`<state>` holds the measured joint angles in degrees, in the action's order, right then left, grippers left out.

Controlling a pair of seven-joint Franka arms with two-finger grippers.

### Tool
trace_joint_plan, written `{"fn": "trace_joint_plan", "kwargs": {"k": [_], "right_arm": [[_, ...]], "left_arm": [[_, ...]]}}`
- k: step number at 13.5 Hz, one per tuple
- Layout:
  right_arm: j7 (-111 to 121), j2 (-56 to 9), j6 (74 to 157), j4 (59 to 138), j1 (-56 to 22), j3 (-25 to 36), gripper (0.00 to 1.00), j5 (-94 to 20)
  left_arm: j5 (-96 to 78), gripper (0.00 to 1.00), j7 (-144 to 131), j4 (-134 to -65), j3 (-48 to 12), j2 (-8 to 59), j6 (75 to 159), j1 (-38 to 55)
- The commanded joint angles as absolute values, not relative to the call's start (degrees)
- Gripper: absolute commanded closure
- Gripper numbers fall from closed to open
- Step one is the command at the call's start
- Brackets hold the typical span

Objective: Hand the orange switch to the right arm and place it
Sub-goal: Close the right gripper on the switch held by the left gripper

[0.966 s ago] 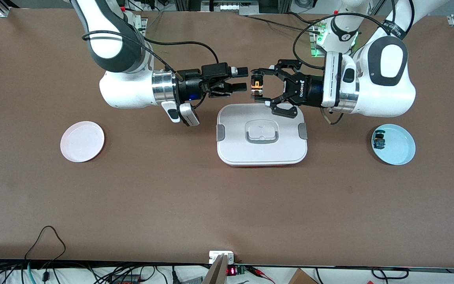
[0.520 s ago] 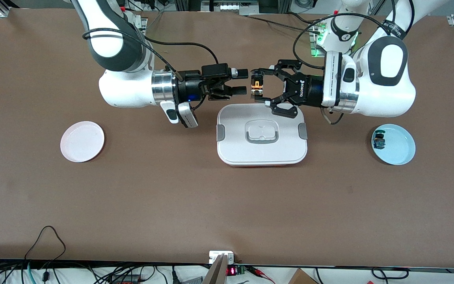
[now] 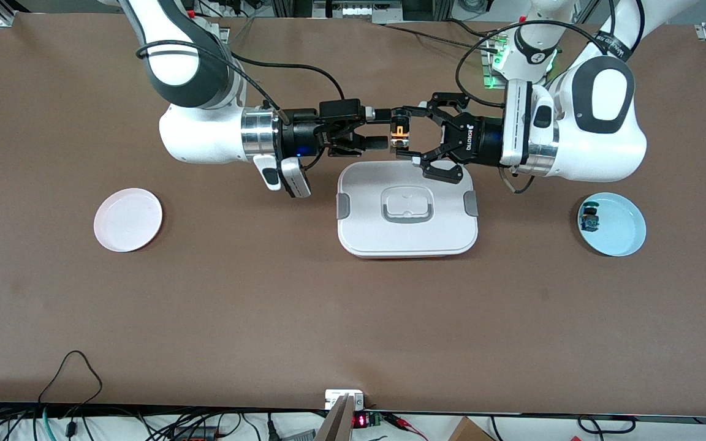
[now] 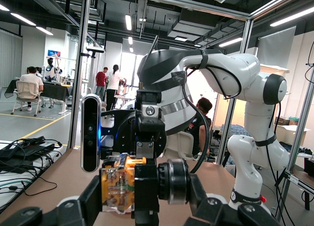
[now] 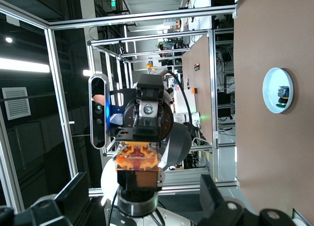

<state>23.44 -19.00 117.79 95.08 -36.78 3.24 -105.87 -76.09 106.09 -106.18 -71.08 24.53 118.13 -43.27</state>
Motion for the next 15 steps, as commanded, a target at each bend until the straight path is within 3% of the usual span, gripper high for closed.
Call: {"fn": "trace_joint_plan", "kwargs": {"k": [1,12,13,15], "right_arm": [[24.5,-19.9,119.2,93.3,-37.2,2.8,0.00,-107.5],[24.9,-20.7,119.8,92.7,-38.3,2.7,0.08,-107.6],[25.7,-20.9,119.7,92.6,-38.3,2.6,0.13,-107.7],[27.8,-21.0,119.3,92.6,-38.3,2.6,0.48,-108.2]], "left_arm": [[-78.5,0.98,107.9,-107.0,-71.9,23.6,118.0,-44.4],[-78.7,0.97,107.9,-107.0,-71.9,23.9,118.0,-44.4],[-78.7,0.97,107.9,-107.0,-71.9,23.9,118.0,-44.4],[-78.7,0.97,107.9,-106.9,-71.9,23.9,118.0,-44.4]]}}
